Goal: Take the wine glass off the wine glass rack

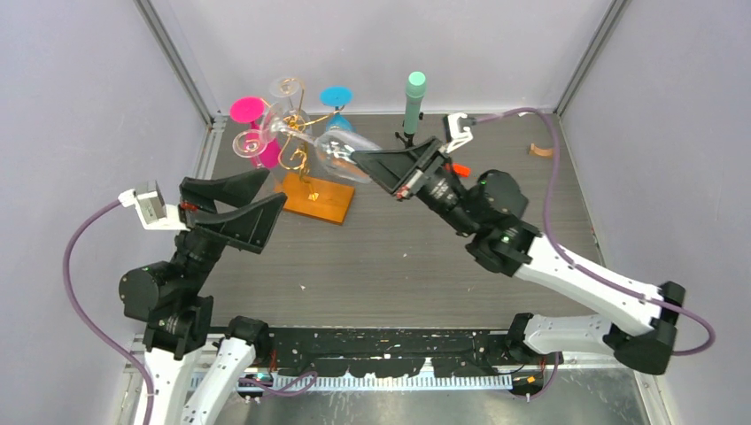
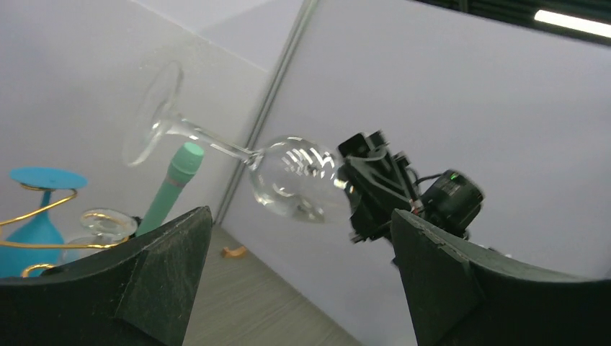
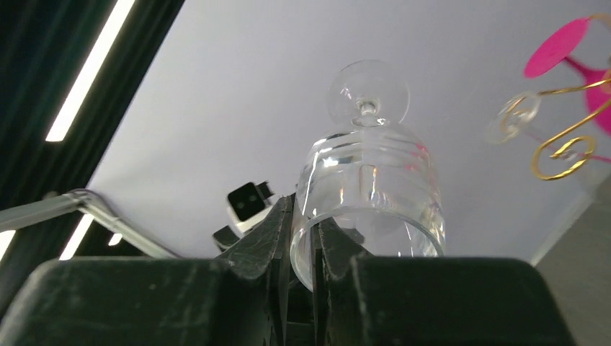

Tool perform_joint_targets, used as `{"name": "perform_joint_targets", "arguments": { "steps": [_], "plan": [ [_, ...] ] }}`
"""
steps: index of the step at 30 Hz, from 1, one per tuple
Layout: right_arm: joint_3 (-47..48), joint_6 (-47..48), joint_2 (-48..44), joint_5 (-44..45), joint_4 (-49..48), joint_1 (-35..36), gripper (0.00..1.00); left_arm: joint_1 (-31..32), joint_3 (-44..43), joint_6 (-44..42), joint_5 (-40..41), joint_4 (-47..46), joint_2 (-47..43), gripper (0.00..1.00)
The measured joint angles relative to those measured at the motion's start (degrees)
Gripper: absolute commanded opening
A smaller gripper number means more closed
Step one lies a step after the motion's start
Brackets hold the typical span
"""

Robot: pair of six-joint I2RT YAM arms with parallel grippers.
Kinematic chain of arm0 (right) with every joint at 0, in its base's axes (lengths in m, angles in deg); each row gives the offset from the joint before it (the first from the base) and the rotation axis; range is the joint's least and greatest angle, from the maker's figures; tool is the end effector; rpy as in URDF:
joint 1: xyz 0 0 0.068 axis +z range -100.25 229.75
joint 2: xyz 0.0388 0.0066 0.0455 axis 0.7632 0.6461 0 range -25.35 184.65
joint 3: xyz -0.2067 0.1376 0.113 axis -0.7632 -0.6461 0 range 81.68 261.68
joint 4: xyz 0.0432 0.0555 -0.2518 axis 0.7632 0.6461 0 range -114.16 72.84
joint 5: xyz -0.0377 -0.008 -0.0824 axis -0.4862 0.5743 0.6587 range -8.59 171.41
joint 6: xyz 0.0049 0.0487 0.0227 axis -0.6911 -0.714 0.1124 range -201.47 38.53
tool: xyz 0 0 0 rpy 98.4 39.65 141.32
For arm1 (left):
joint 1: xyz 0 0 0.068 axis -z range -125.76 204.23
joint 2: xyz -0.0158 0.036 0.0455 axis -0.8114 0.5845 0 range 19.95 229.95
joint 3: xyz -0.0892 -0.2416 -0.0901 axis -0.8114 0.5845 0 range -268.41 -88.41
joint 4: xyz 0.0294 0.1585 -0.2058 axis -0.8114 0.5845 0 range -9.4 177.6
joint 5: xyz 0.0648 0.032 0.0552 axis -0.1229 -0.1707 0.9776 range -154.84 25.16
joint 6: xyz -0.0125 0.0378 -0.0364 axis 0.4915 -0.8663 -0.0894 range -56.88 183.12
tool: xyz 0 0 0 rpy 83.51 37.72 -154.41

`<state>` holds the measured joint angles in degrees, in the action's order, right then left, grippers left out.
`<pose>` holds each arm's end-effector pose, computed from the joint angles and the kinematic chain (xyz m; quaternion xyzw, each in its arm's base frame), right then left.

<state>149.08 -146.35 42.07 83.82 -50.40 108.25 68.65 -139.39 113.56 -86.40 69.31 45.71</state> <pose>0.1382 0.2226 0.4655 0.0472 0.5265 0.7420 0.4123 0.0590 -0.0288 0.4507 0.0222 0.4721 -0.5414 0.6953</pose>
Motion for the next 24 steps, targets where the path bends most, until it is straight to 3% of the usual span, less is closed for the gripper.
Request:
{"name": "perform_joint_targets", "arguments": {
  "steps": [6,13,24],
  "plan": [
    [1.90,11.93,-9.51,7.69,13.51,0.00,0.00,0.00,-3.13,-8.76,-1.57,6.64,-1.22,0.97],
    [5.14,22.34,-18.40,19.34,32.30,-0.02,0.00,0.00,-3.15,-12.50,-0.96,12.66,-1.36,0.97],
    [11.80,23.76,-16.90,32.52,65.48,-0.02,0.00,0.00,-3.13,-13.62,0.42,15.52,0.35,0.97]
  ]
}}
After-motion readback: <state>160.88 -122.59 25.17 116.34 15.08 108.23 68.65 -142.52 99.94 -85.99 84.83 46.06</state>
